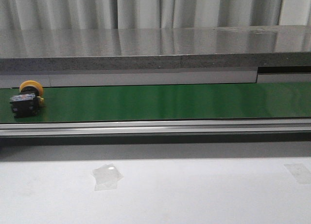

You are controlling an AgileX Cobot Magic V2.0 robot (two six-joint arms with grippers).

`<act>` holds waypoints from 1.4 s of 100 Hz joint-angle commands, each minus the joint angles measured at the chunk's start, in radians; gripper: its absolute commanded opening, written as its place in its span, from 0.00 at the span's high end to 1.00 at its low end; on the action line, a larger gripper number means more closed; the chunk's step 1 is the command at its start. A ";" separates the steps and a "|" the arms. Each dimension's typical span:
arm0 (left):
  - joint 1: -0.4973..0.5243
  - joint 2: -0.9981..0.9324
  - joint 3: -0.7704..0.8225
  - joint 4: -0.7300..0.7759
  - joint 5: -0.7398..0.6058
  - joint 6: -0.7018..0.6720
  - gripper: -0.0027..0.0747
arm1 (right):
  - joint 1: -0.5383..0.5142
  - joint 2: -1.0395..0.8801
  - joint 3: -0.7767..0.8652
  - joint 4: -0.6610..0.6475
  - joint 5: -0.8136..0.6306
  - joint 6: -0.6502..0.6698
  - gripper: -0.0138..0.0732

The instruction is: Move button from left to right

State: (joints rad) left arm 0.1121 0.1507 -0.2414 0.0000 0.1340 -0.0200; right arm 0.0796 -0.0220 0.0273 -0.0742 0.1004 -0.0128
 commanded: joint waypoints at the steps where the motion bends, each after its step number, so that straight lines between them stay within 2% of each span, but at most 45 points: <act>1: -0.006 0.011 -0.034 -0.007 -0.086 -0.001 0.22 | -0.004 -0.008 -0.016 -0.010 -0.081 -0.004 0.92; 15: -0.006 0.018 -0.036 -0.007 -0.054 -0.001 0.45 | -0.004 -0.008 -0.016 -0.010 -0.081 -0.004 0.92; 34: -0.006 0.026 -0.038 -0.007 -0.038 -0.003 0.91 | -0.004 -0.008 -0.016 -0.010 -0.081 -0.004 0.92; 39: -0.006 0.026 -0.039 -0.007 -0.028 -0.003 0.99 | -0.004 -0.008 -0.016 -0.010 -0.081 -0.004 0.92; 119: -0.006 0.026 -0.044 -0.007 -0.037 -0.003 0.99 | -0.004 -0.008 -0.016 -0.009 -0.083 -0.004 0.92; 140: -0.006 0.026 -0.044 -0.007 -0.037 -0.003 0.99 | -0.004 -0.008 -0.037 0.029 -0.169 -0.004 0.92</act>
State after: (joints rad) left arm 0.1121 0.1568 -0.2496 0.0000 0.1856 -0.0200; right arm 0.0796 -0.0220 0.0273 -0.0554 0.0532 -0.0128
